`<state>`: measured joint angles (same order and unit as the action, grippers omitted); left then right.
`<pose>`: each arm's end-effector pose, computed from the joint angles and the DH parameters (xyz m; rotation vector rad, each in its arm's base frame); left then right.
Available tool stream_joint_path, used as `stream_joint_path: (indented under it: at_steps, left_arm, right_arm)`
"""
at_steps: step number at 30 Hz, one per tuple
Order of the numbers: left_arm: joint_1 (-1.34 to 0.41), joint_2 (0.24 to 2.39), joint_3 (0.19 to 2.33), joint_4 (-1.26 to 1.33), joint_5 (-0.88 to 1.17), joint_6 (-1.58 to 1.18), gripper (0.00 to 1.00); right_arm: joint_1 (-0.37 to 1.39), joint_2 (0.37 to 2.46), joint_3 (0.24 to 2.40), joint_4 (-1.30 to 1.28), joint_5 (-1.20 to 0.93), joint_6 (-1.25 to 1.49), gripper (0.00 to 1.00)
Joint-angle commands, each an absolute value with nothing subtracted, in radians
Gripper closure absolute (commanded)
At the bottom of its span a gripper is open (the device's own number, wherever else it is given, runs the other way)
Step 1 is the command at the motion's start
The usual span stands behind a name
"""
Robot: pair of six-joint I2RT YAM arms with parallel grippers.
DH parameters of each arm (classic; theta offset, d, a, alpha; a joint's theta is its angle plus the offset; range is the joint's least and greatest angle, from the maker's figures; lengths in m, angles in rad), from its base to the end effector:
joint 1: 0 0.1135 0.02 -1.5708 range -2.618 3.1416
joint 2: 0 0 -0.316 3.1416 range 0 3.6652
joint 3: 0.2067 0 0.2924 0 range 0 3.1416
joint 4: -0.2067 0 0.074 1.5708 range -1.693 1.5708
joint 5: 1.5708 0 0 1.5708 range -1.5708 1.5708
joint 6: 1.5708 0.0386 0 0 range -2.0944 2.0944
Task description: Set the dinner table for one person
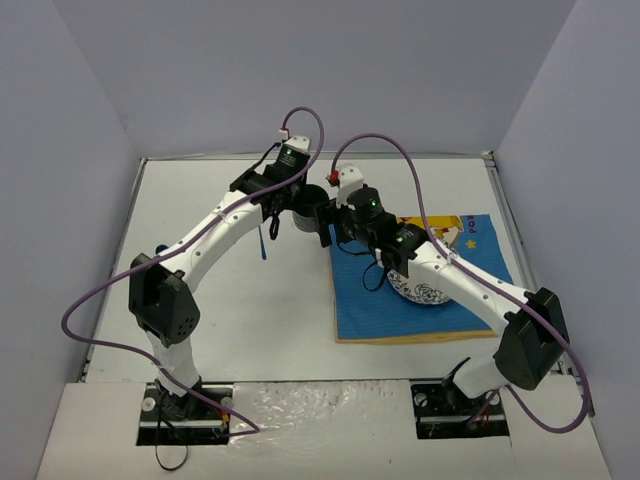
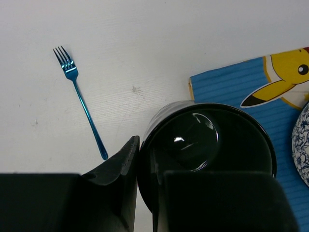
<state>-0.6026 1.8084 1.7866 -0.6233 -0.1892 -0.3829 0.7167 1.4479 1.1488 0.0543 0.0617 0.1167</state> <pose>0.3923 -0.2611 0.4071 0.1390 2.2191 -0.3386 0.2893 0.2489 0.3729 -0.5034 1.7779 0.5317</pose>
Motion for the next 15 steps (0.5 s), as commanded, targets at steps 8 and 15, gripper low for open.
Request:
stream_joint_path:
  at_steps: [8, 15]
  left_arm:
    - [-0.636, 1.696, 1.782, -0.532, -0.249, -0.429, 1.00]
    - [-0.643, 1.697, 1.783, -0.531, -0.242, -0.425, 1.00]
  right_arm:
    - [0.742, 1.541, 1.238, 0.136, 0.056, 0.096, 0.37]
    - [0.743, 1.561, 1.246, 0.135, 0.062, 0.090, 0.50]
